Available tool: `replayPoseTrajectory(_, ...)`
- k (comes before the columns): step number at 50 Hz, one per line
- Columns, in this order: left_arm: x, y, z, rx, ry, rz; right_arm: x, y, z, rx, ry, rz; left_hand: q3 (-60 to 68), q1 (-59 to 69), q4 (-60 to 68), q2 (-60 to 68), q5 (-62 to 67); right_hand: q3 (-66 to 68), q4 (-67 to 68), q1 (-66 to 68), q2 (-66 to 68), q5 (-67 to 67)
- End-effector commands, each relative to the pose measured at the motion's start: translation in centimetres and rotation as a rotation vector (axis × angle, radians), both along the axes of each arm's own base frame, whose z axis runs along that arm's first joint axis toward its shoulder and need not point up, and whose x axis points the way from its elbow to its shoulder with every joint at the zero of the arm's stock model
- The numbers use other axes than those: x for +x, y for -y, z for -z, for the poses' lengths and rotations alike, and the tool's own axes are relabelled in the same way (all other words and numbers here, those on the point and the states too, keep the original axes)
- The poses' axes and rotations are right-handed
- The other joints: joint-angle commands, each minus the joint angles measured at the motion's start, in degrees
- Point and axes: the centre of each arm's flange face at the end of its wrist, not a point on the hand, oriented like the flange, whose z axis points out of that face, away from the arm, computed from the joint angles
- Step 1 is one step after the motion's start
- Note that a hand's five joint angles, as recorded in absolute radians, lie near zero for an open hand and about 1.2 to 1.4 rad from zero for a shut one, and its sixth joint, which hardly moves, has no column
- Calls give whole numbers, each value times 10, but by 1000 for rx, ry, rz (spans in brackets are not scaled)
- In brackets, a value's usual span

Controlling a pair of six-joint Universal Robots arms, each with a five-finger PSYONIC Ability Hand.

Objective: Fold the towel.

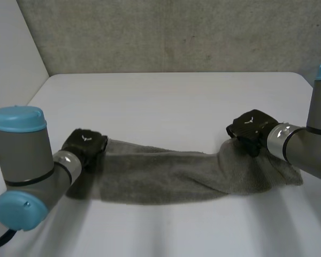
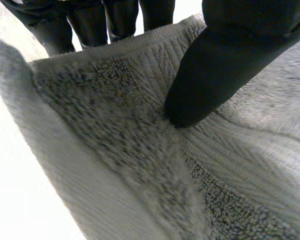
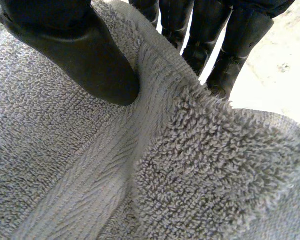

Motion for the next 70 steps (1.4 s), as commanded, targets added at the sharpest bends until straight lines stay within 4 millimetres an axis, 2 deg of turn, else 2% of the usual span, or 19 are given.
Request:
replayPoseTrajectory(1, -21, 57, -55, -339, -27, 14, 17, 42, -51, -321, 77, 32, 113, 125, 113, 112, 120, 39, 31, 45, 36, 30)
replayPoseTrajectory(2, -21, 57, -55, -339, -27, 14, 17, 42, -51, -322, 78, 32, 113, 125, 113, 112, 120, 39, 31, 45, 36, 30)
replayPoseTrajectory(4, -29, 79, -101, -530, -119, -16, 27, 67, -97, -602, 177, 59, 113, 125, 113, 112, 120, 39, 31, 45, 36, 30)
replayPoseTrajectory(5, -29, 79, -102, -531, -120, -17, 27, 67, -97, -603, 177, 60, 113, 125, 113, 112, 120, 39, 31, 45, 36, 30)
replayPoseTrajectory(7, -29, 93, -150, -711, -237, -75, 31, 79, -136, -849, 275, 79, 113, 125, 113, 112, 120, 39, 31, 45, 36, 30)
replayPoseTrajectory(13, -24, 96, -184, -805, -371, -128, 30, 81, -157, -978, 336, 104, 113, 125, 113, 112, 120, 39, 31, 45, 36, 30)
replayPoseTrajectory(18, -24, 91, -159, -708, -355, -124, 30, 75, -128, -809, 271, 95, 113, 125, 113, 112, 120, 39, 31, 45, 36, 30)
replayPoseTrajectory(20, -23, 86, -126, -613, -309, -118, 30, 70, -99, -665, 217, 83, 113, 125, 113, 112, 120, 39, 31, 45, 36, 30)
replayPoseTrajectory(21, -23, 86, -126, -613, -309, -118, 30, 70, -99, -664, 217, 83, 113, 125, 113, 112, 120, 39, 31, 45, 36, 30)
replayPoseTrajectory(23, -23, 79, -93, -525, -271, -98, 30, 66, -71, -543, 174, 63, 113, 125, 113, 112, 120, 39, 31, 45, 36, 30)
replayPoseTrajectory(26, -23, 75, -75, -476, -252, -83, 30, 64, -58, -494, 159, 57, 113, 125, 113, 112, 120, 39, 31, 45, 36, 30)
replayPoseTrajectory(28, -23, 68, -47, -394, -224, -53, 31, 61, -32, -420, 133, 43, 113, 125, 113, 112, 120, 39, 31, 45, 36, 30)
replayPoseTrajectory(34, -18, 52, -11, -280, -181, -42, 29, 55, 17, -290, 84, 39, 113, 125, 113, 112, 120, 39, 31, 45, 36, 30)
replayPoseTrajectory(43, -11, 35, -7, -243, -165, -42, 23, 46, 38, -227, 40, 46, 113, 125, 113, 112, 120, 39, 31, 45, 36, 30)
replayPoseTrajectory(45, -10, 33, -9, -245, -165, -43, 21, 45, 35, -230, 38, 55, 113, 125, 113, 112, 120, -22, -31, -16, -26, -32)
replayPoseTrajectory(47, -8, 29, -13, -250, -168, -43, 17, 41, 29, -232, 44, 65, 113, 125, 113, 112, 120, -337, -346, -331, -341, -346)
replayPoseTrajectory(53, -4, 24, -20, -260, -173, -46, 11, 30, 17, -229, 58, 83, 113, 125, 113, 112, 120, -460, -468, -453, -463, -469)
replayPoseTrajectory(60, -2, 21, -18, -252, -169, -48, 3, 20, 10, -167, 135, 166, 113, 125, 113, 112, 120, -467, -475, -460, -470, -476)
replayPoseTrajectory(70, -1, 21, -16, -246, -167, -51, -24, 21, 23, -38, 116, 260, 113, 125, 113, 112, 120, -450, -458, -443, -453, -459)
